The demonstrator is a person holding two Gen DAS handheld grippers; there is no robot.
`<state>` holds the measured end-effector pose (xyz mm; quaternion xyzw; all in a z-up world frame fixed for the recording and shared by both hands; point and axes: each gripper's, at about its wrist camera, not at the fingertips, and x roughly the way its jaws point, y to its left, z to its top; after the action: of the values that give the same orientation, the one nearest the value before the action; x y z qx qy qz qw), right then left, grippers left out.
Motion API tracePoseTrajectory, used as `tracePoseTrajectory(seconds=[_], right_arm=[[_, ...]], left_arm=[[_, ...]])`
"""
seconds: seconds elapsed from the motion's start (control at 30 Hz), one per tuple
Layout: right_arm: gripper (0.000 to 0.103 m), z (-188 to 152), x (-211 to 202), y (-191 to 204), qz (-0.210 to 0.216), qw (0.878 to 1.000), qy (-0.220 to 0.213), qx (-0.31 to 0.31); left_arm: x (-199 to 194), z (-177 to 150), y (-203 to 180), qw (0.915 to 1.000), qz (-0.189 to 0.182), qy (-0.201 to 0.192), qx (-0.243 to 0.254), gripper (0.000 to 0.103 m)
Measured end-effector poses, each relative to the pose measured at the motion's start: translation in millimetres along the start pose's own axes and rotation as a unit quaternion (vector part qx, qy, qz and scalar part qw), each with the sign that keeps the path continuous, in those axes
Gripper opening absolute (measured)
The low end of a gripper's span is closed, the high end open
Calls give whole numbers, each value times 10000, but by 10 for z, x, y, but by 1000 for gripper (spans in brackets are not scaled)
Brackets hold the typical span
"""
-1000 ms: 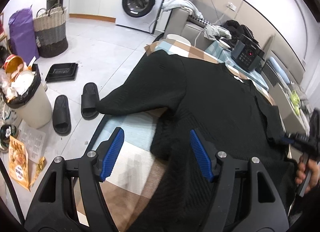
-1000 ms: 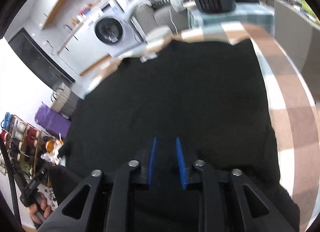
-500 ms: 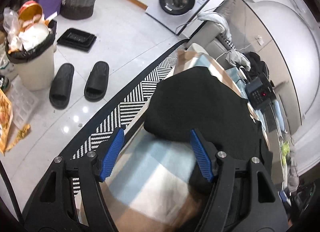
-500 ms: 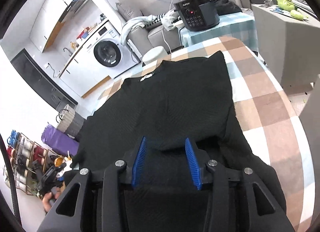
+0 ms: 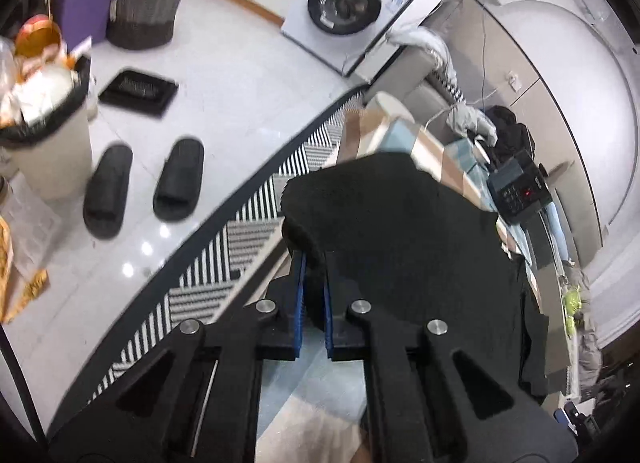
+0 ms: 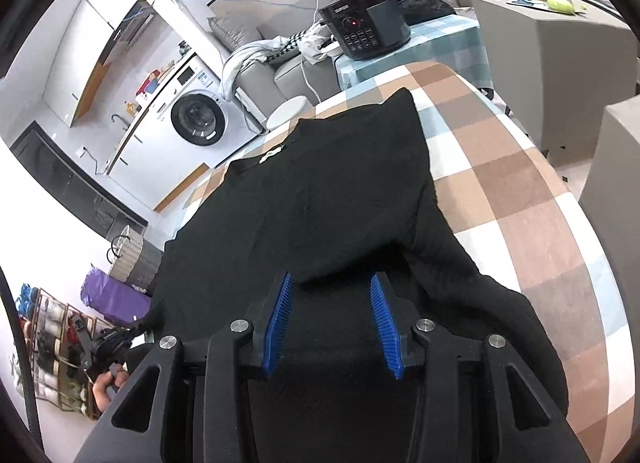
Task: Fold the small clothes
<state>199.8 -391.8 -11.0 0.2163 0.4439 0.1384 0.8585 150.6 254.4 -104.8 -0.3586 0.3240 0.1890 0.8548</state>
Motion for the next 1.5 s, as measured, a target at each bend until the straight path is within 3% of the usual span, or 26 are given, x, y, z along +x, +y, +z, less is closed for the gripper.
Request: tracePoseTrajectory(seconds=[0.13,0.3,0.43,0.47,0.5,0.53,0.6,0.67,0.7,0.77,0.83,0.9,1.0,1.13,1.27,1.5], right_arm=[[41,-29,-79,-38,20,9999,-92,66],[41,-60,-213,-146,45,9996,-205,185],[41,-68,-309,-236,11,9992,-292,283],[41,-68,-331,-258,7,9990,-310,313],[41,-66,-348,-275,5,9989,-327,330],[41,-72,-362,-292,-8,9988,-340,345],[41,-80,-394,-325,-50,9986,-363,374],[41,-92,-428,-339,-49,9983,-402,411],[41,-110,-445,-332,-35,9984,-403,401],[41,-130,-440,-336,-7,9984,-399,393],[41,-147,-413,-339,22,9986,-351,391],[41,-155,-373,-347,61,9986,-307,425],[41,-167,-361,-307,94,9989,-255,380],[41,-173,-383,-260,93,9992,-264,295],[41,-178,-395,-260,32,9993,-248,284],[41,-186,-420,-278,-113,9993,-243,262]], left_arm=[[-171,156,-439,9978,31,-357,557,4],[-309,99,-1554,9842,-459,-603,1601,4],[-219,-325,-2461,9636,-1154,-242,2400,4],[-158,-530,-2701,9535,-1415,46,2660,5],[-116,-655,-2809,9487,-1483,201,2784,6],[-89,-782,-2884,9440,-1517,321,2911,14],[-62,-970,-2938,9344,-1580,501,3153,32],[-108,-1031,-2854,9372,-1538,414,3104,53],[-148,-1017,-2765,9410,-1543,357,2991,55],[-204,-966,-2591,9477,-1537,311,2780,55],[-219,-873,-2369,9599,-1230,232,2509,55],[-262,-815,-2024,9654,-1080,211,2362,55],[-401,-720,-1644,9699,-846,85,2282,55],[-373,-689,-1517,9723,-685,116,2231,55],[-224,-780,-1669,9693,-653,285,2355,55],[180,-1220,-2220,9477,-590,560,3085,55]])
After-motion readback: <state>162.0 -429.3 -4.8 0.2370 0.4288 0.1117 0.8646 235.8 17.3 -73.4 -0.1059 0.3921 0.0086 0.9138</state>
